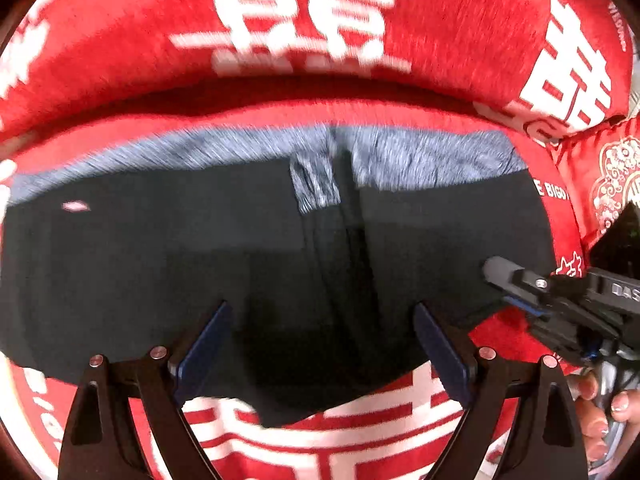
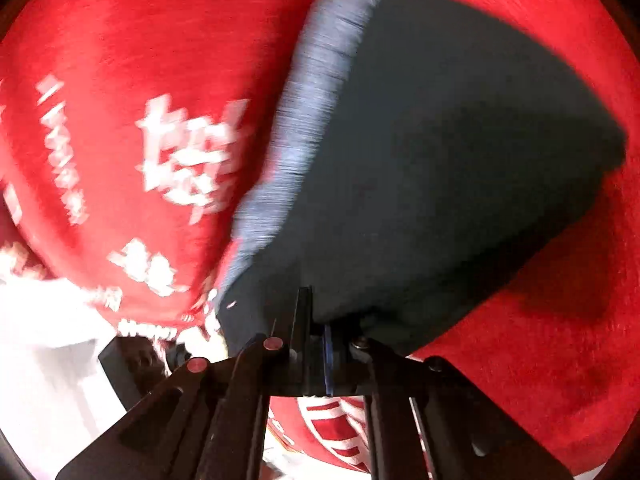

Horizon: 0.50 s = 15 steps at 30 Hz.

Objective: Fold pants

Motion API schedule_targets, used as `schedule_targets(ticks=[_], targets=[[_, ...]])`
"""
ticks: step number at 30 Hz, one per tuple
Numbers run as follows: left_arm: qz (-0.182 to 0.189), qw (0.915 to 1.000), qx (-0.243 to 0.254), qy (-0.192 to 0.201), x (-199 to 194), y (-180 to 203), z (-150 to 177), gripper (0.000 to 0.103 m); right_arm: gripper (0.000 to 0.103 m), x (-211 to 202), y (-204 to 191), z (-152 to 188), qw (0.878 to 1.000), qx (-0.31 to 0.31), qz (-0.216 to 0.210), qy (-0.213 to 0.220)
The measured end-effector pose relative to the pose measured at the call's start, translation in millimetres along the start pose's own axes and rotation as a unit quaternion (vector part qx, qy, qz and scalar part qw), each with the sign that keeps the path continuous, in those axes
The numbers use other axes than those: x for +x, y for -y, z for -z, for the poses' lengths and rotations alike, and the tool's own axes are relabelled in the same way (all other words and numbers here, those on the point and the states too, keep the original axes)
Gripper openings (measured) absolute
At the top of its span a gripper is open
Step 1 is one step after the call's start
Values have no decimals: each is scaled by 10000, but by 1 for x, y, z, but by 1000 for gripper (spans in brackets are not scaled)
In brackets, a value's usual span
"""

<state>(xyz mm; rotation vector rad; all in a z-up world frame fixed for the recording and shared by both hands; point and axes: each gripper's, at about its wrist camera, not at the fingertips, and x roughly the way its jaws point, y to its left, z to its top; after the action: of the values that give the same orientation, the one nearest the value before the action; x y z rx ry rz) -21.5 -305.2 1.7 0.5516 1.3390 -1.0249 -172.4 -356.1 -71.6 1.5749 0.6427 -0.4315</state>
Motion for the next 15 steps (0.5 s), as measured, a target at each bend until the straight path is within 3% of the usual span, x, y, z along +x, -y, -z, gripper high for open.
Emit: schedule_targets(ticks=[3,7,9,12,13,15], targets=[[-377,9988,184,258,-19,-5,-1,93,5,4,-24,9,9960,-746,466,-156],[-522,9986,66,92,-10,-6,-11,93,5,42,-13,11,9869,-1078,1122,-433],[-567,9983,78,107,-7,-1,-16,93,6,42,-11,10,9882,-1033,1048,-413],[-562,9983,113,98,-3,14,-25,93,26,26,-24,14,9823,-1354,1061,-745],[-543,9984,127,97,-3,18,-28,93,39,14,-33,16,9781,-1600,1044,-825],[-479,9986,164,163,-7,27,-35,93,41,-14,-49,14,9724,-2019,1040,-527]])
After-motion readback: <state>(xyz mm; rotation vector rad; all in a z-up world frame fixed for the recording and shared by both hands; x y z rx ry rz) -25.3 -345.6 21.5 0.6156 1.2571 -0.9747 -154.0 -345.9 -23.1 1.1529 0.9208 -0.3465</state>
